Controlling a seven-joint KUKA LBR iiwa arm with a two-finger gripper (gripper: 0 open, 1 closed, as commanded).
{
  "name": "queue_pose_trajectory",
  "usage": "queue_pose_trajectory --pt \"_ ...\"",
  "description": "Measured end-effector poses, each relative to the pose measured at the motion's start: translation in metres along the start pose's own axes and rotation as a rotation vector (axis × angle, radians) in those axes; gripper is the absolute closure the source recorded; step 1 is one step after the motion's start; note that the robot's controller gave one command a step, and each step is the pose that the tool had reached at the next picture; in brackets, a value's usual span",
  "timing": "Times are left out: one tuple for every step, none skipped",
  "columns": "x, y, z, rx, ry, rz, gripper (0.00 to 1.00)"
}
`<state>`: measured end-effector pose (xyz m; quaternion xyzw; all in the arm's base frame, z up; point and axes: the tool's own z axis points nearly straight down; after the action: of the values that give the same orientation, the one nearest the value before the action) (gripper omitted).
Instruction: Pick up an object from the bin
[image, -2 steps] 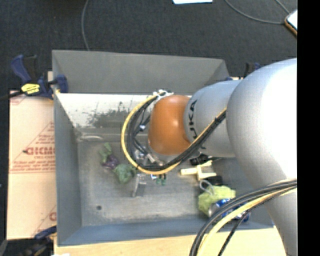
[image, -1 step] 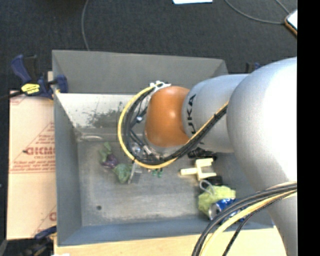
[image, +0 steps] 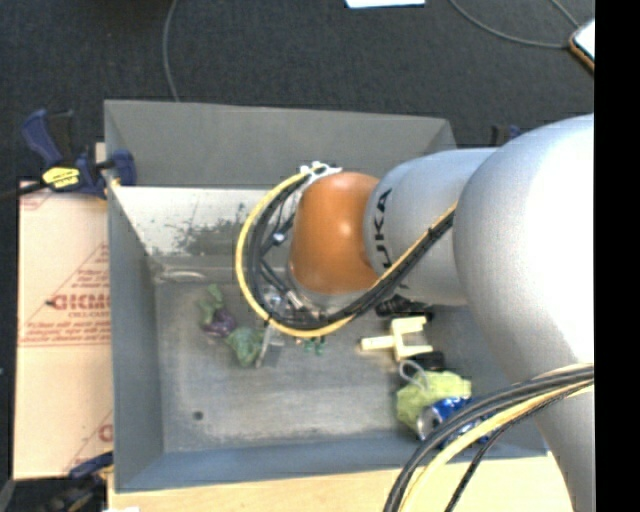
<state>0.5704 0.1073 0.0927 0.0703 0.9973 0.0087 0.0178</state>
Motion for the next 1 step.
queue_pose_trajectory --pt "-0.0150 0.0038 0.0135 -0.003 -0.001 0.010 1.00"
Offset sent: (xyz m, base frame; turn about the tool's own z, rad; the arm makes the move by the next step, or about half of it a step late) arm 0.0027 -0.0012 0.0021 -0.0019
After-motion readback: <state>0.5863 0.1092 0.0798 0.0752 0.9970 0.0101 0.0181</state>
